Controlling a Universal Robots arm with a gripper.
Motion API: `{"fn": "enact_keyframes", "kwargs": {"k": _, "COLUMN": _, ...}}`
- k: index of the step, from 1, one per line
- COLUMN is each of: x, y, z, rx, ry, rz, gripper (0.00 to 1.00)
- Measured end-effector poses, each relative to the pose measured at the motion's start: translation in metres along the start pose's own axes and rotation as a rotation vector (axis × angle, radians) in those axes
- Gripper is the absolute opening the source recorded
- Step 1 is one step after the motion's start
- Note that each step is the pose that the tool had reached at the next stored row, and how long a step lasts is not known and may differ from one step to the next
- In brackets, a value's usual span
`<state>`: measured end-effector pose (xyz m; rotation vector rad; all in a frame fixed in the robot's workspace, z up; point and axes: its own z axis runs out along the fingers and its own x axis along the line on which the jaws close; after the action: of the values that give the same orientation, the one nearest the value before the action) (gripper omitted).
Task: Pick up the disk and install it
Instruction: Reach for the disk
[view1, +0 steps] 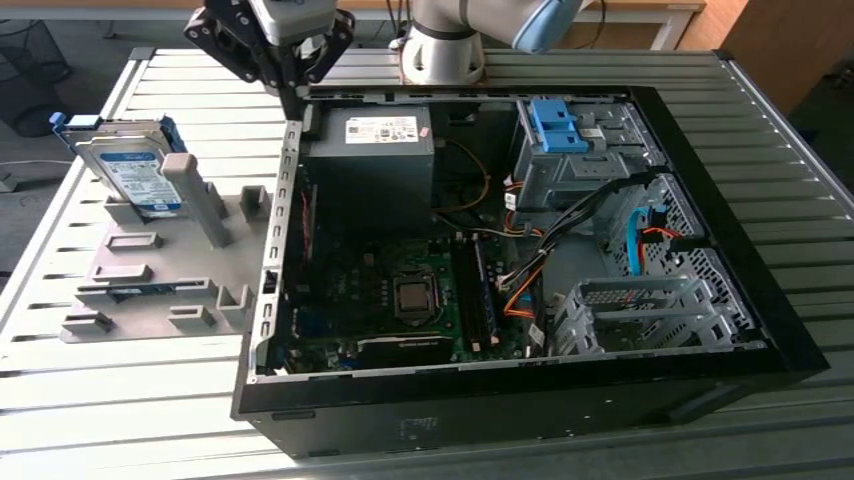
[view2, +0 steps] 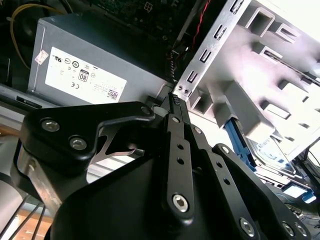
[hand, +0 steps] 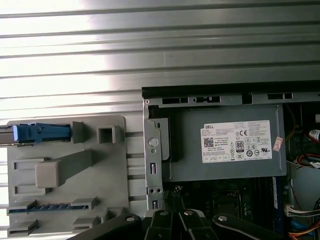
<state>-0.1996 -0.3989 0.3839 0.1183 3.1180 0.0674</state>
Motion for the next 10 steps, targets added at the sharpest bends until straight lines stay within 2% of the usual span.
{"fn": "enact_keyframes", "kwargs": {"k": 10, "x": 0.0095, "y": -0.0005, "z": 0.0008, "rx": -0.0001, "ry": 0.0000, "rz": 0.000, "gripper": 0.11}}
